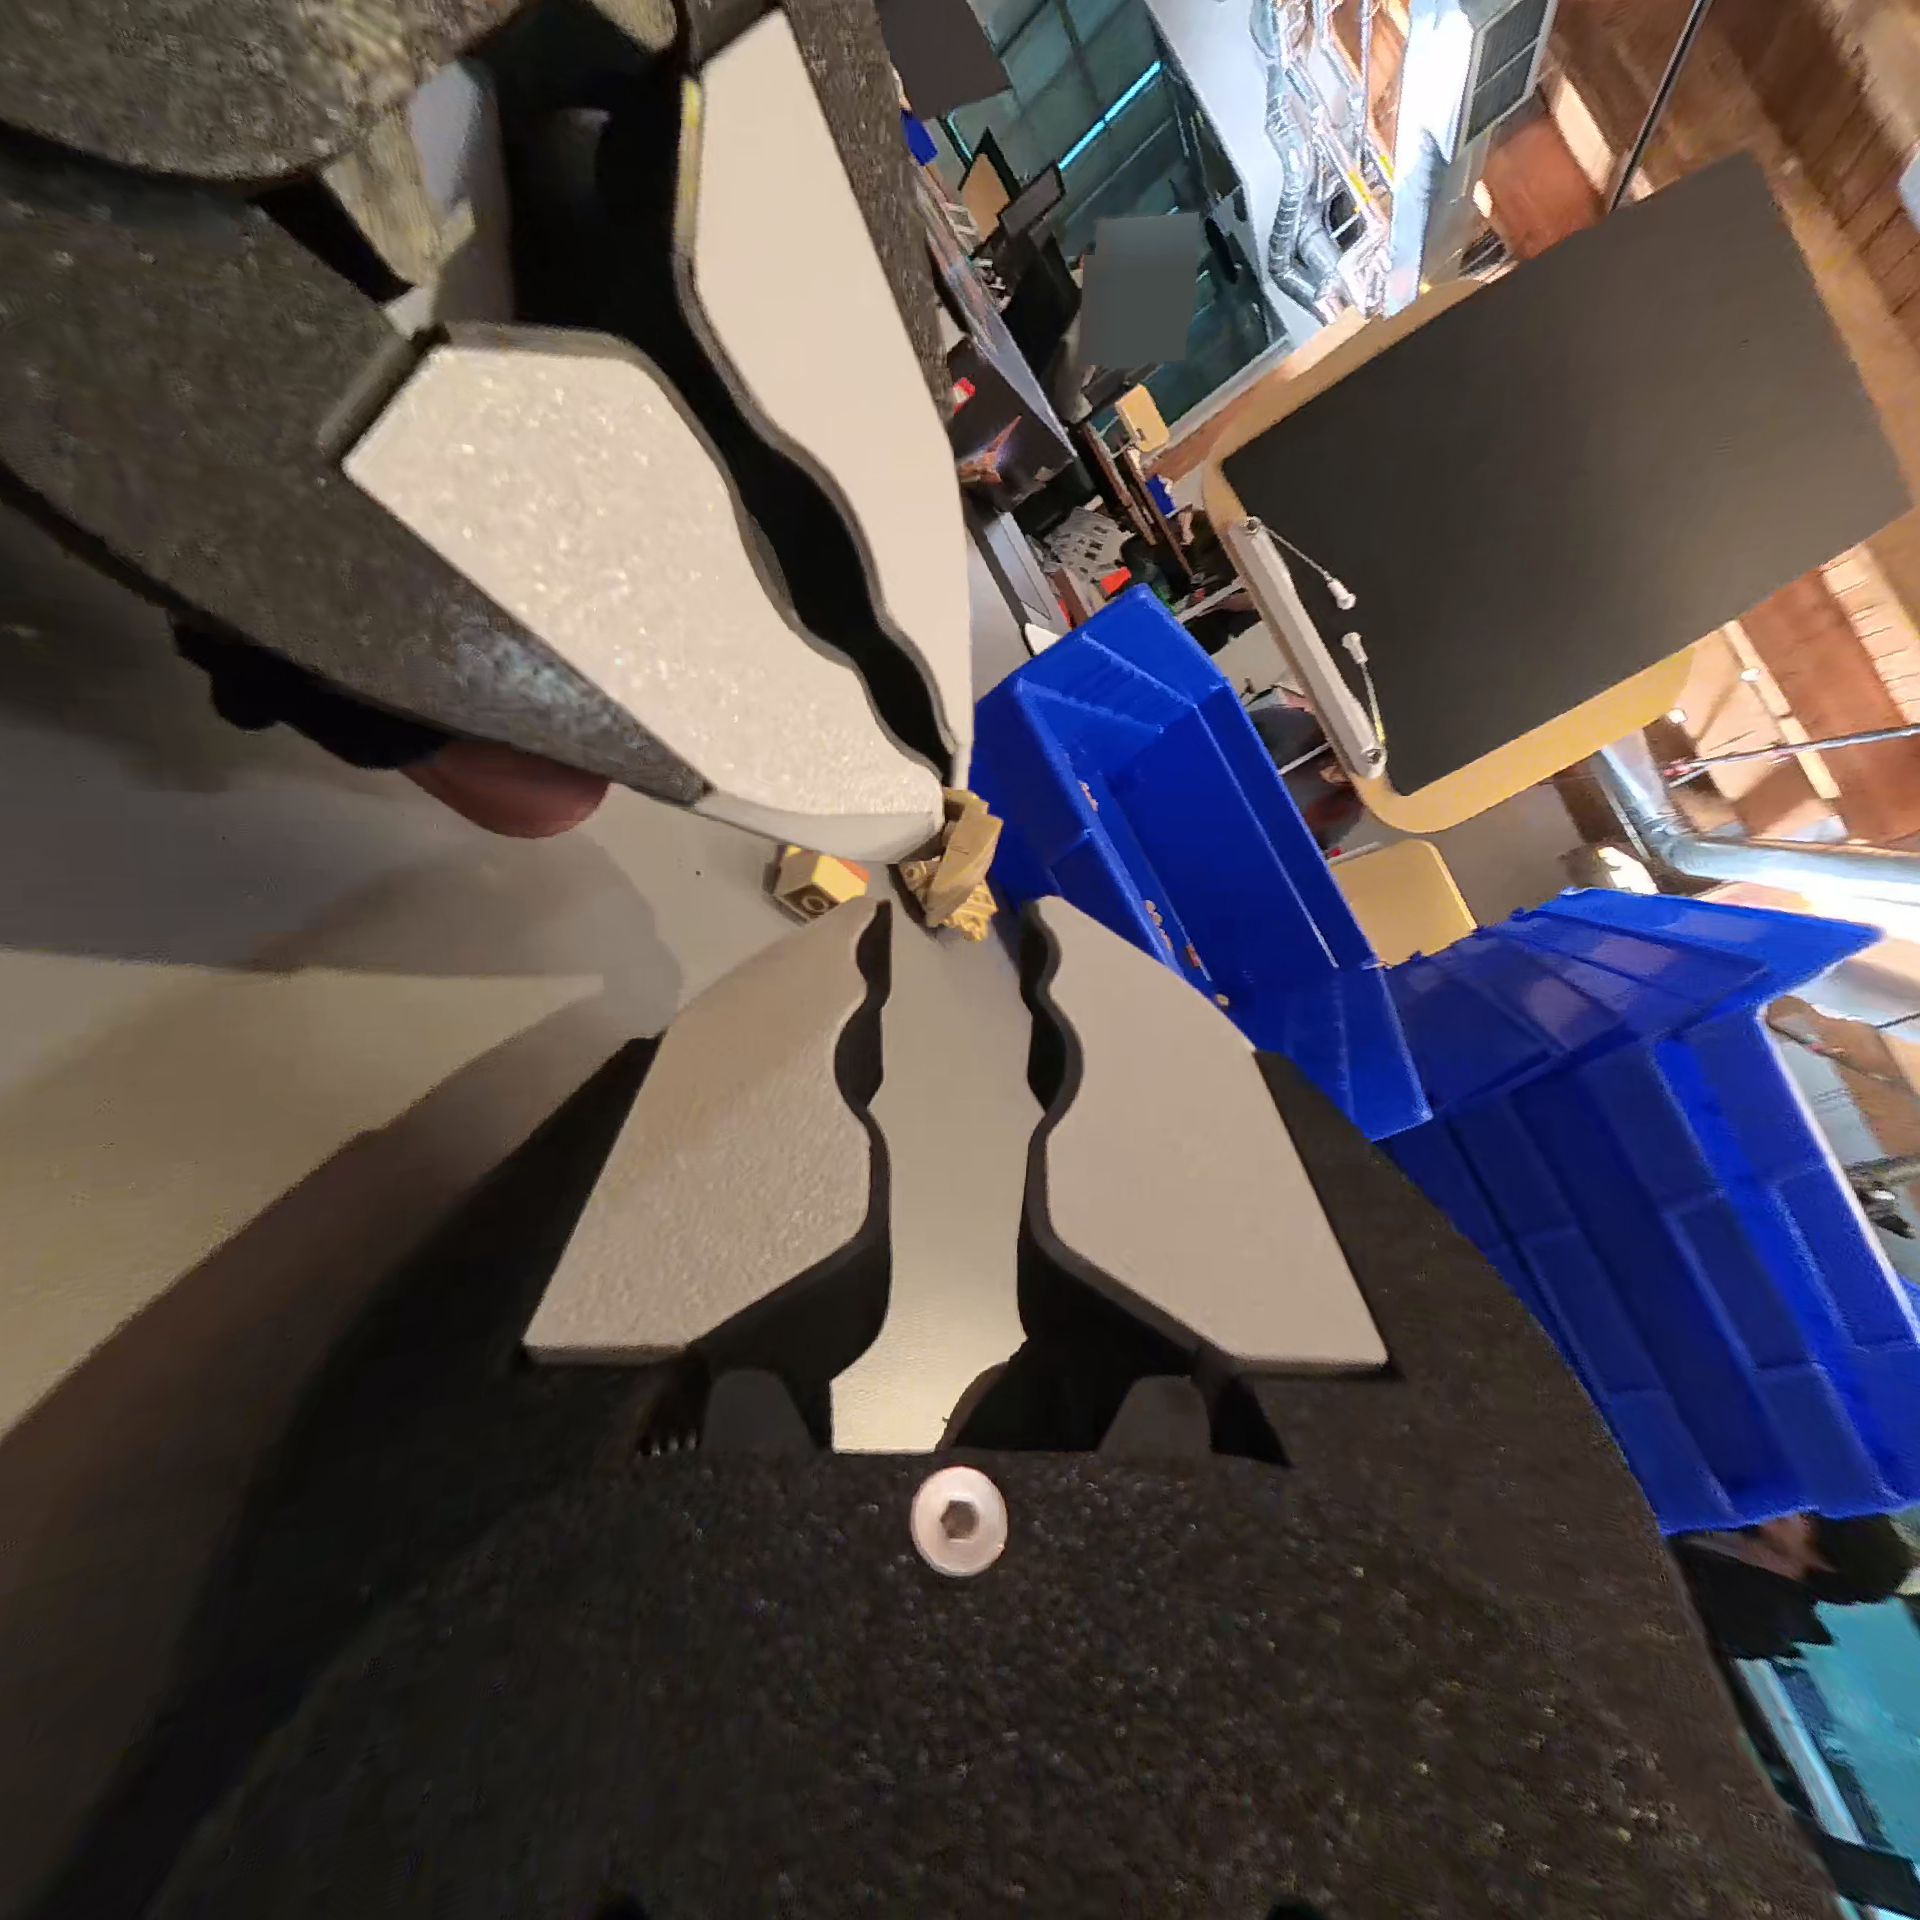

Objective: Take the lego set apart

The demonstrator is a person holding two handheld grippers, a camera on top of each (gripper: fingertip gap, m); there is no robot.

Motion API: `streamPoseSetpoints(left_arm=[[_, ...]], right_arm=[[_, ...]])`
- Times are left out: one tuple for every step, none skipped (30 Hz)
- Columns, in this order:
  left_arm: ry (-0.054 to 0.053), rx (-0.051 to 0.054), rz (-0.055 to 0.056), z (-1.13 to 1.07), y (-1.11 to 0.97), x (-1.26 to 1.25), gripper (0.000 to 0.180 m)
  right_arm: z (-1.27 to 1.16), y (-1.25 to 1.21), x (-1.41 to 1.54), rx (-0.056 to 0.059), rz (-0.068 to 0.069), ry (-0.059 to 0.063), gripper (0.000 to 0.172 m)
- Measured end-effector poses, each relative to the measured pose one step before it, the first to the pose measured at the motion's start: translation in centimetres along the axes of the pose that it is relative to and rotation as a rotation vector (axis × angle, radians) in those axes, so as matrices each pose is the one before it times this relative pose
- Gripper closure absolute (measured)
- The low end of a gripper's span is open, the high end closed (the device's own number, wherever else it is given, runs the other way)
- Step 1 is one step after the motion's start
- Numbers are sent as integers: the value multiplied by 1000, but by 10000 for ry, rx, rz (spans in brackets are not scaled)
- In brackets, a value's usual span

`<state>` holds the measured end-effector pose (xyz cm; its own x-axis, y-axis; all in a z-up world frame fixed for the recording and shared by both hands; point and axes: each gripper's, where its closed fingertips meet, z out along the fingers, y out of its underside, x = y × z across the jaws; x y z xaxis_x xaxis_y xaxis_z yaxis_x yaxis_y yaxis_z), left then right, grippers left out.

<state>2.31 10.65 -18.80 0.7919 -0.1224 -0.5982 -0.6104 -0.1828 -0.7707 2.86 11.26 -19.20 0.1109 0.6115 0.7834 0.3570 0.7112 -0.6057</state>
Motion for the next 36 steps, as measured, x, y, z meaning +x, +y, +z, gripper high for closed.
streamPoseSetpoints(left_arm=[[-107, -81, 200, 17, 83, 33, 178], [-91, -78, 167, 2, 83, 21, 178], [-70, -58, 161, 1, 48, 47, 178], [-74, -59, 142, 8, 48, 33, 178], [-61, -44, 117, 1, 19, 34, 178], [-18, -10, 97, -16, -13, 72, 178], [-8, -9, 85, -6, -18, 93, 178], [0, -33, 96, 7, 6, 106, 178], [-2, -46, 102, 13, 40, 104, 178], [-73, -4, 109, -11, -21, 0, 178], [-53, -7, 105, -23, -45, -2, 178], [-3, -19, 140, 10, 18, 50, 177], [32, 12, 126, 4, 4, 74, 177], [91, 8, 159, -1, 45, 123, 177], [101, 28, 199, -7, 50, 127, 177], [92, 22, 189, -16, 62, 148, 177], [99, 19, 187, -42, 38, 161, 177], [52, 44, 284, -40, -4, 120, 177], [36, 53, 242, -50, -30, 103, 177], [50, 83, 180, -50, -66, 92, 177], [84, 85, 119, -51, -49, 92, 177], [125, 93, -6, -40, -54, 103, 177], [131, 112, -71, -44, -63, 77, 177], [97, 88, 2, -49, -30, 38, 177], [-30, -141, 156, 6, 334, -129, 177], [67, -8, 244, 14, 189, 111, 177], [18, 44, 152, -33, 73, 50, 177], [48, 110, 99, -85, -101, 68, 177], [98, 132, -75, -67, -185, 130, 177], [125, 67, -130, 14, -112, 182, 177], [70, -29, -46, 61, 41, 119, 177], [-16, -65, -3, 54, 101, -3, 177], [3, -62, -82, 53, 91, -4, 177], [58, -70, -158, 57, 138, 30, 177], [68, -57, -154, 45, 137, 33, 177], [20, -63, -149, 31, 159, -42, 177]], right_arm=[[-51, -50, 93, 27, -158, 120, 149], [-54, -97, 48, 51, -174, 95, 150], [-33, -77, -23, 25, -201, 73, 151], [-6, -43, -70, -4, -238, 56, 151], [42, 4, -129, -38, -261, 30, 152], [67, 55, -173, -79, -251, 10, 152], [88, 85, -149, -86, -220, 19, 152], [48, 40, -67, -50, -178, 47, 153], [-12, -38, 23, 7, -122, 69, 154], [-23, -37, -19, 18, -81, 2, 155], [-17, 2, -43, 15, -35, -24, 156], [-27, 43, -43, 7, -30, -49, 157], [-38, 48, -72, 17, -70, -63, 158], [-48, 61, -110, 22, -87, -99, 159], [-52, 60, -137, 34, -43, -133, 160], [-50, 45, -169, 47, 47, -177, 160], [-54, 34, -162, 56, 91, -199, 161], [-59, 14, -129, 69, 108, -187, 161], [-82, 2, -84, 74, 132, -170, 161], [-94, -6, -72, 78, 153, -165, 161], [-94, -11, -79, 82, 149, -166, 161], [-91, -3, -60, 85, 151, -158, 161], [-103, -12, -37, 80, 163, -146, 161], [-116, 2, 23, 67, 170, -105, 164], [-205, -189, 32, 209, 203, -137, 166], [-256, -391, -69, 311, 335, -257, 166], [-203, -314, -68, 242, 334, -232, 166], [-82, -71, 49, 92, 168, -84, 166], [49, 182, 89, -81, 7, 27, 166], [112, 270, 41, -145, -62, 66, 166], [107, 204, -26, -106, -45, 32, 166], [77, 116, -40, -69, -3, 2, 166], [65, 145, -2, -84, 19, 5, 166], [80, 225, 59, -126, 47, 18, 166], [95, 255, 102, -138, 80, 32, 166], [91, 303, 137, -156, 86, 52, 166]])
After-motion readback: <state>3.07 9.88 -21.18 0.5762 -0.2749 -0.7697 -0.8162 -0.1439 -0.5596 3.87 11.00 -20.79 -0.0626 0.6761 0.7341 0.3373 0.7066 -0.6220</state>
